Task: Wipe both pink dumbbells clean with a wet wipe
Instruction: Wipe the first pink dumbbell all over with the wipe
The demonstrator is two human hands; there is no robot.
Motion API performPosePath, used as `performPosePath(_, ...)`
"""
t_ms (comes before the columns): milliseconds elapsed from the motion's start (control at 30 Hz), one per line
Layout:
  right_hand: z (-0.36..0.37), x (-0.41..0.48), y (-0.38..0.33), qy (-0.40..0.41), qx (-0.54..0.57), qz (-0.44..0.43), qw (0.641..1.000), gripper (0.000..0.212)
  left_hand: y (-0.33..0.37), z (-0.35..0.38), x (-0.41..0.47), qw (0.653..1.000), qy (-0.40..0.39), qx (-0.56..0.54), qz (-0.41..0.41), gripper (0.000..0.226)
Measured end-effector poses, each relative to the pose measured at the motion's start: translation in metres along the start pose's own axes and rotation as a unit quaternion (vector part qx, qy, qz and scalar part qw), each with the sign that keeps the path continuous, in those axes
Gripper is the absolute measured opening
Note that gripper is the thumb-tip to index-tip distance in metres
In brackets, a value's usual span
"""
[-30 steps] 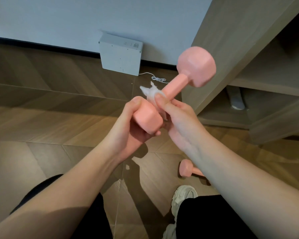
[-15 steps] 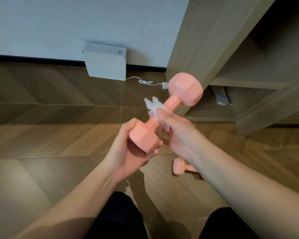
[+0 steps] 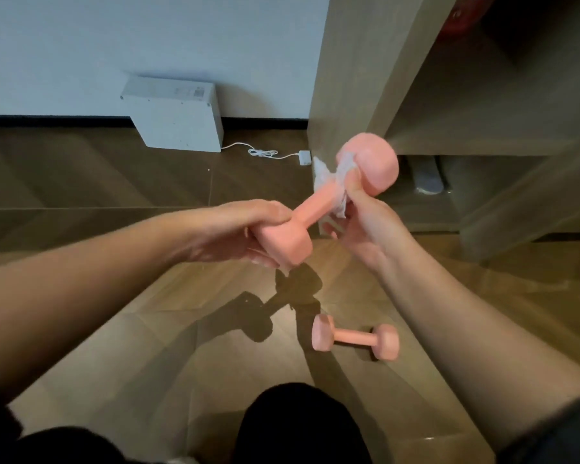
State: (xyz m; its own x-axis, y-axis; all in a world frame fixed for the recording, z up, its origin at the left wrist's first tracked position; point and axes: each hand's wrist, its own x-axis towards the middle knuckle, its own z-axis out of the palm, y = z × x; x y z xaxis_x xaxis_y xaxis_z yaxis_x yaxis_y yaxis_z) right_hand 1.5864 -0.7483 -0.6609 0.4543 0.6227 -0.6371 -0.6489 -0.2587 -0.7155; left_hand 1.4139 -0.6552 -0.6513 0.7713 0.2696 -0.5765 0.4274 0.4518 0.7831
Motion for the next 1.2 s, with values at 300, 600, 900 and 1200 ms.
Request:
performPosePath(300, 0.01, 0.095, 0.056, 0.101, -0.136, -0.003, 0.985, 0.016, -0.073, -0.012, 0.123, 0.972, 0.082, 0.207, -0.071, 0.047)
performPosePath(600, -0.06, 0.174, 0.094, 0.161, -0.315, -0.031, 0.935, 0.014, -0.136, -0.049, 0.23, 0.953, 0.251, 0.04, -0.166, 0.046)
performPosePath(900, -0.109, 0.224, 0.099, 0.159, -0.557, -0.069, 0.812, 0.025, -0.125, -0.068, 0.313, 0.935, 0.301, 0.138, -0.131, 0.047)
performPosePath(1200, -0.132, 0.236, 0.096, 0.17, -0.618, -0.044, 0.766, 0.019, -0.112, -0.074, 0.363, 0.933, 0.315, 0.131, -0.112, 0.046)
